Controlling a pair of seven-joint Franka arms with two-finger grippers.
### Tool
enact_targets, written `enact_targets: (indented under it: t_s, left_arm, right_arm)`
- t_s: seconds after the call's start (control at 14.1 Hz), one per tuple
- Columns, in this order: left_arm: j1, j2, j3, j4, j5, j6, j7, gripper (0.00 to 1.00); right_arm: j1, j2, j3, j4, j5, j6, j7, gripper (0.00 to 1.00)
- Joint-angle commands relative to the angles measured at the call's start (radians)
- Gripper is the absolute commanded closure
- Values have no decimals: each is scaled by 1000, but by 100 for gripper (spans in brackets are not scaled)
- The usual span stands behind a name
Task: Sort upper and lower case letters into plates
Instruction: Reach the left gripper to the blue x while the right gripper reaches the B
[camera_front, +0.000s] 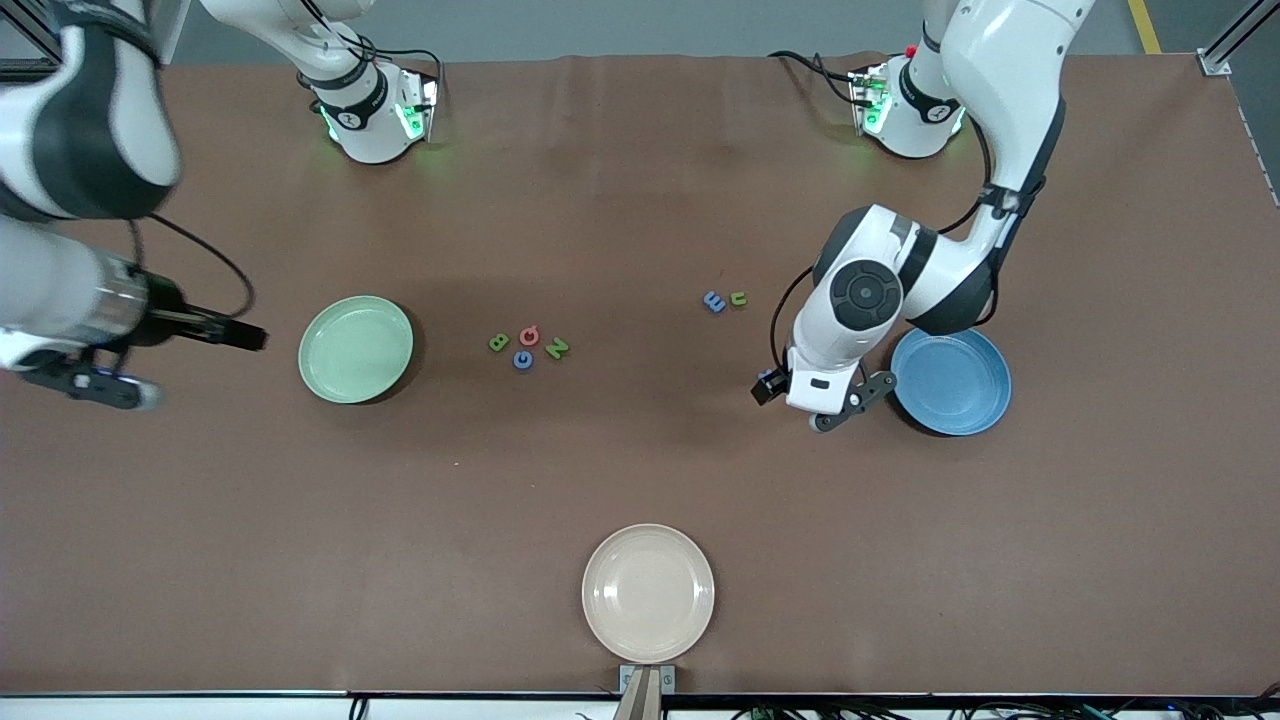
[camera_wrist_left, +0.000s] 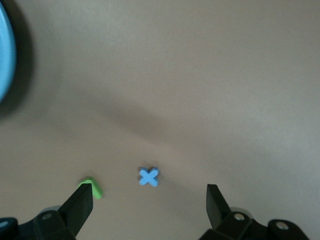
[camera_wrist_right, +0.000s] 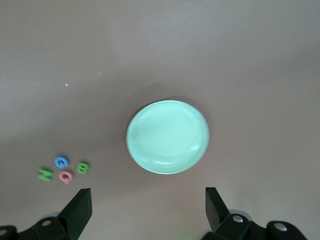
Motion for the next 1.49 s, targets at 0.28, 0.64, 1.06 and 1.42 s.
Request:
enact_targets:
  t_s: [0.28, 0.64, 1.06, 1.42]
  left_arm:
    - [-46, 93, 4, -58, 117, 133, -161, 0]
    - [-45, 96, 4, -122, 128, 249, -184, 9]
    - [-37, 86, 2, -158, 131, 259, -184, 25]
    - [-34, 78, 0, -158, 131, 259, -184, 38]
  right_arm:
    - [200, -78, -4, -394, 13, 390, 355, 0]
    - [283, -70, -4, -611, 13, 703, 467, 0]
    - [337, 51, -4, -620, 13, 832, 501, 8]
    - [366, 155, -3, -637, 13, 972, 539, 20]
